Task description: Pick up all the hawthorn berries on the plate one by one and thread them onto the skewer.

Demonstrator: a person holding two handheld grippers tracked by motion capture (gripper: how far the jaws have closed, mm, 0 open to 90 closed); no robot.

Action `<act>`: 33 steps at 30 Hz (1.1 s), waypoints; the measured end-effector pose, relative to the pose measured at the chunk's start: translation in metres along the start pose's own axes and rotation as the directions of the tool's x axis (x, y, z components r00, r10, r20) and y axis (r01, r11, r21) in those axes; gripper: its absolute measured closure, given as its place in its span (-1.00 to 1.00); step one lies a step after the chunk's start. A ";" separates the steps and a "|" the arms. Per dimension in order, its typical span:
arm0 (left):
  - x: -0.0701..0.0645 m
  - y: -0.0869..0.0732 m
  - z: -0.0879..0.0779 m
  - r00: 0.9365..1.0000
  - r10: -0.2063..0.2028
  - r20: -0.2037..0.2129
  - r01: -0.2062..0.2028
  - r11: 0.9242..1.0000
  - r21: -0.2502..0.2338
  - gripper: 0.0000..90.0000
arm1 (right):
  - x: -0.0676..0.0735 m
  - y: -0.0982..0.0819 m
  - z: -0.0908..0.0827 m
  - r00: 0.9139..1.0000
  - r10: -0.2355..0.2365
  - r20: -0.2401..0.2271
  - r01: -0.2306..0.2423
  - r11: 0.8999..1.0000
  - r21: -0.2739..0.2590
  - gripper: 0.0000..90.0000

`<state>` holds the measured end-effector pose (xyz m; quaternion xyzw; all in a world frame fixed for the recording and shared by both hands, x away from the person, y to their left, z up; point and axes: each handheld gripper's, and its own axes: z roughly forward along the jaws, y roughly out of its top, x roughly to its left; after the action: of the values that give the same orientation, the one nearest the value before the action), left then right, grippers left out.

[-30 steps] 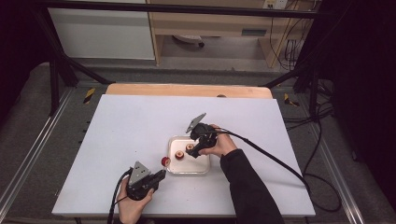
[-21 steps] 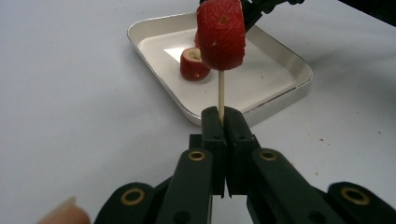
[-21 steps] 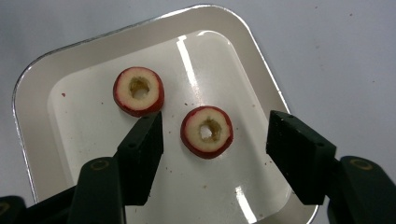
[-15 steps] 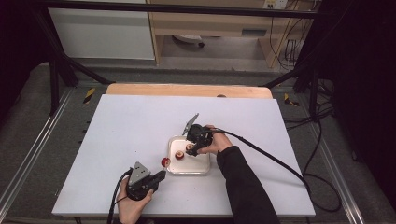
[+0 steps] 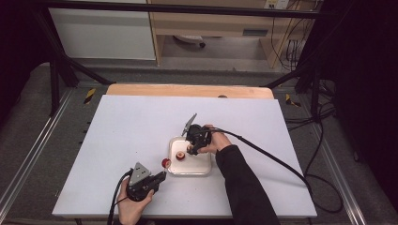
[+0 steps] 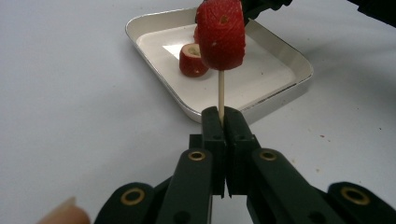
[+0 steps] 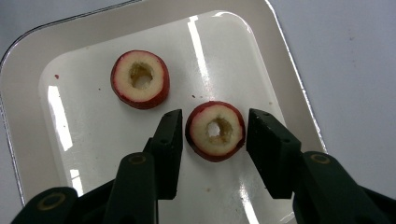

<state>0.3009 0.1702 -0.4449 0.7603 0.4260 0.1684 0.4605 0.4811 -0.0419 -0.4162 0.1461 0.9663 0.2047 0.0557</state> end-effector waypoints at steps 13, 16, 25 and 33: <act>0.000 0.000 0.000 1.000 0.001 0.003 -0.001 1.000 0.000 0.96 | -0.002 0.001 0.000 1.000 0.011 0.005 -0.011 1.000 0.022 0.33; 0.000 0.000 0.000 1.000 0.000 0.002 0.000 1.000 -0.003 0.97 | 0.000 0.002 -0.007 0.999 0.043 0.010 -0.043 0.999 0.001 0.33; -0.004 0.000 -0.001 1.000 -0.002 0.010 0.002 1.000 -0.016 0.97 | 0.007 -0.004 -0.043 0.972 0.234 -0.016 -0.233 0.956 -0.178 0.33; -0.012 0.002 -0.002 1.000 0.000 0.028 0.001 0.999 -0.036 0.96 | 0.021 -0.027 -0.069 0.902 0.418 -0.111 -0.424 0.804 -0.417 0.33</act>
<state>0.2941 0.1610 -0.4404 0.7541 0.4168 0.1654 0.4799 0.4430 -0.0851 -0.3659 0.3390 0.8404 0.4217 0.0332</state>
